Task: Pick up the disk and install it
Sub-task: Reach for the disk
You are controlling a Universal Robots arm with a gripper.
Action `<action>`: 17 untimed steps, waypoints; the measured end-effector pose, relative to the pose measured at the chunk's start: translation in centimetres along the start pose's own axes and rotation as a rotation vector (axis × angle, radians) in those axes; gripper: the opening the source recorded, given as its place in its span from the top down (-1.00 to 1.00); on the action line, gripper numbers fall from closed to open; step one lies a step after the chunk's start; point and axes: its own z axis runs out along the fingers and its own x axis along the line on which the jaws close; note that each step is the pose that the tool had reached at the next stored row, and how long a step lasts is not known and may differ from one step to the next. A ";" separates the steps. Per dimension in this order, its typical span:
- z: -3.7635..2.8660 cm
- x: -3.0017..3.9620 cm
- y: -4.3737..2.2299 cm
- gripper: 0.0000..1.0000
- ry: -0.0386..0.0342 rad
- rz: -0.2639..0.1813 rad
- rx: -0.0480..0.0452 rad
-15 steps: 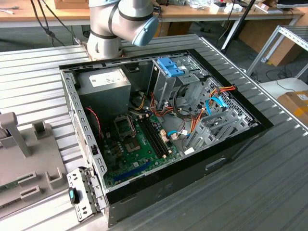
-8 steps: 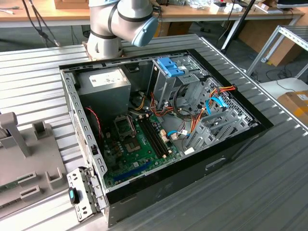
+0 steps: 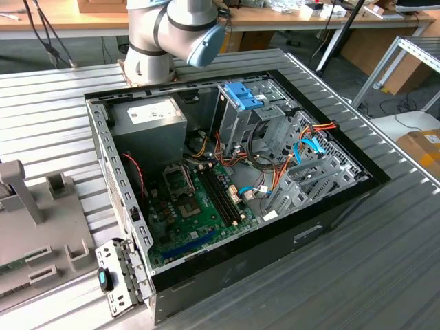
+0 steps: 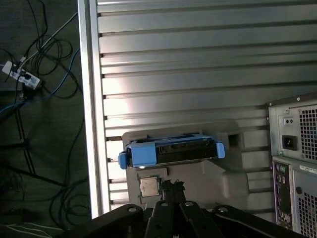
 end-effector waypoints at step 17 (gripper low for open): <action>0.38 2.11 1.64 0.79 0.0011 -0.011 0.0019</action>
